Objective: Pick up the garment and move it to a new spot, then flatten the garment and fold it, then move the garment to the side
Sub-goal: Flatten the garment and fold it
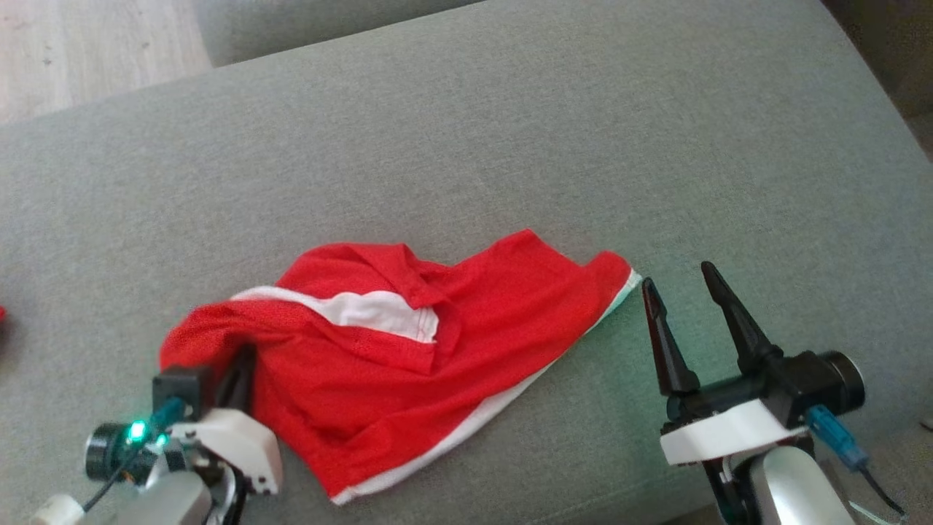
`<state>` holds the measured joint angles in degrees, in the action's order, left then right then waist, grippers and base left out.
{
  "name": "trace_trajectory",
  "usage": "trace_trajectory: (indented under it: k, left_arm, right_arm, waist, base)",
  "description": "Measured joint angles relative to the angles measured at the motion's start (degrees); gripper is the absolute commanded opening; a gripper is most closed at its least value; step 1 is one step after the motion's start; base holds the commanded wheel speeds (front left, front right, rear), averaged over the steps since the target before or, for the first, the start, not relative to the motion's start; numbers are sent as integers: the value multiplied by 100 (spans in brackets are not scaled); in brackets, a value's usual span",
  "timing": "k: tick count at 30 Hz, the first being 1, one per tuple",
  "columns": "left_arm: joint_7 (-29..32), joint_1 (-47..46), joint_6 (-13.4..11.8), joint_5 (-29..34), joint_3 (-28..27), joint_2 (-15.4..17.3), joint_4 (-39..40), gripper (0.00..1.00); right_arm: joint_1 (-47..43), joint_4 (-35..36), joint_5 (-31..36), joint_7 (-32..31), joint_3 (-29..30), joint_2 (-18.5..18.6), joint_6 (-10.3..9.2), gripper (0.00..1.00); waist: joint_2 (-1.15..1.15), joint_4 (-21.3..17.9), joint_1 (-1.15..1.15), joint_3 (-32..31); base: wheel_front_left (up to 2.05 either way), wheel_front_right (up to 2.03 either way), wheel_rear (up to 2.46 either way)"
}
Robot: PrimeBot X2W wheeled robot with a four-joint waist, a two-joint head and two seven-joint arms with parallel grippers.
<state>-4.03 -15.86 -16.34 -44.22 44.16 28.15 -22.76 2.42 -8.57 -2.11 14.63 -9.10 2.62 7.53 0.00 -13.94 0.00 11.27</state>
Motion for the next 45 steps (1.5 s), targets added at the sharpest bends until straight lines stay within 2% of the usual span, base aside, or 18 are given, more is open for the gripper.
trace_trajectory:
  k: [5,15,16,17,18,19,20,24,28,30,36,39,45]
  left_arm:
    - [-237,-499,131,98,-21,-169,-692,0]
    - [-733,-989,328,237,-138,-338,-1485,0]
    - [-771,-998,353,225,-178,-370,-1530,17]
    - [-808,-993,387,164,-215,-403,-1558,48]
    - [-824,-980,438,99,-252,-428,-1568,88]
    - [-824,-954,519,14,-299,-454,-1563,100]
    - [-840,-912,611,-104,-356,-486,-1539,100]
    - [-922,-486,712,-348,-519,-528,-1213,100]
    - [-977,220,667,-421,-648,-503,-512,100]
    - [-1021,572,552,-358,-724,-509,-54,100]
    - [-1027,1410,216,638,-1319,-750,1239,100]
    - [-1028,1808,232,1148,-1556,-962,1462,100]
    - [-1036,2313,736,2001,-2205,-1415,1685,100]
  right_arm:
    - [69,-1,1,0,-3,0,0,100]
    - [68,-29,19,1,9,0,0,100]
    - [67,-37,19,0,14,0,0,100]
    - [65,-46,19,0,16,0,0,100]
    - [60,-48,19,0,16,0,0,100]
    - [54,-49,19,0,23,0,0,100]
    - [48,-49,19,1,35,0,0,100]
    - [19,-48,89,0,132,0,0,100]
    - [-111,-26,183,0,312,0,0,100]
    - [-192,-16,224,0,417,0,0,100]
    - [-277,13,380,0,700,-1,0,100]
    - [-376,9,501,0,760,-2,0,100]
    - [-528,-3,505,0,873,-3,0,100]
  waist:
    - [0,-106,0,61]
    - [0,-158,1,-12]
    - [0,-153,1,-43]
    - [0,-146,1,-79]
    - [0,-139,1,-120]
    - [0,-132,0,-165]
    - [0,-121,0,-213]
    - [0,-41,0,-408]
    - [0,122,0,-586]
    - [0,224,0,-664]
    - [0,562,0,-878]
    - [0,720,-1,-982]
    - [0,969,-1,-1115]
  base:
    - [0,0,0]
    - [0,0,0]
    - [0,0,0]
    - [0,0,0]
    - [0,0,0]
    - [0,0,0]
    - [0,0,0]
    - [0,0,0]
    - [0,0,0]
    - [0,0,0]
    - [0,0,0]
    - [0,0,0]
    - [0,0,0]
